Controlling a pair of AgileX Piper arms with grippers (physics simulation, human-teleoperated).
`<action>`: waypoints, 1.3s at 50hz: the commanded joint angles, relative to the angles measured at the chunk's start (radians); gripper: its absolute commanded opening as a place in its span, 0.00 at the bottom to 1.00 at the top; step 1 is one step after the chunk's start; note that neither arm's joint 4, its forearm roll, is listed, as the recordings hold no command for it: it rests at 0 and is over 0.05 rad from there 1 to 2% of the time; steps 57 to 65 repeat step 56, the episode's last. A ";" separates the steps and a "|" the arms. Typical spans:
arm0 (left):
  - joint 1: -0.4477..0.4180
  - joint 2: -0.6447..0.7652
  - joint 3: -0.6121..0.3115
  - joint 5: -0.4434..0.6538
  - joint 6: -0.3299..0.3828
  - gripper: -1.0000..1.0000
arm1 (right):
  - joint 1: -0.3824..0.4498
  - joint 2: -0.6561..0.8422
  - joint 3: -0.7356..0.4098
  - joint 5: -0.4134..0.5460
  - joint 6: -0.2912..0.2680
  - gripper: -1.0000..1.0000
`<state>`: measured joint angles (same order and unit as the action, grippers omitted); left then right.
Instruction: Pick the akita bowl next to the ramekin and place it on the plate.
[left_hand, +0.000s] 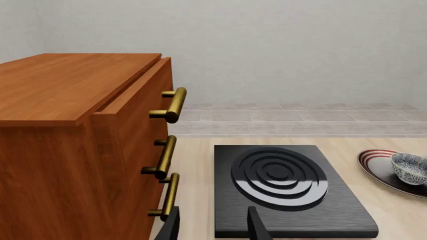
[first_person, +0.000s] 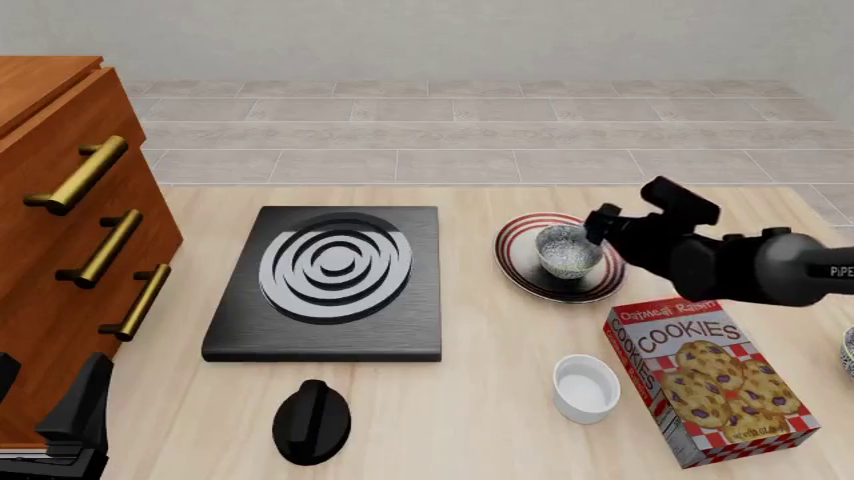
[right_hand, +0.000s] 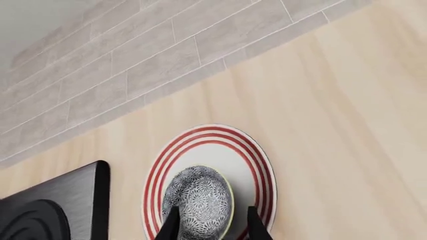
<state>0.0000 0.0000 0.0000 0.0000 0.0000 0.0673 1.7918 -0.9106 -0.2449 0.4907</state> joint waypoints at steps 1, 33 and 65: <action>0.000 0.000 0.000 0.000 0.000 1.00 | -0.003 -0.050 0.026 0.007 0.000 1.00; 0.000 0.000 0.000 0.000 0.000 1.00 | -0.030 -0.213 0.078 0.072 -0.001 1.00; 0.000 0.000 0.000 0.000 0.000 1.00 | -0.040 -0.299 0.136 0.077 0.003 1.00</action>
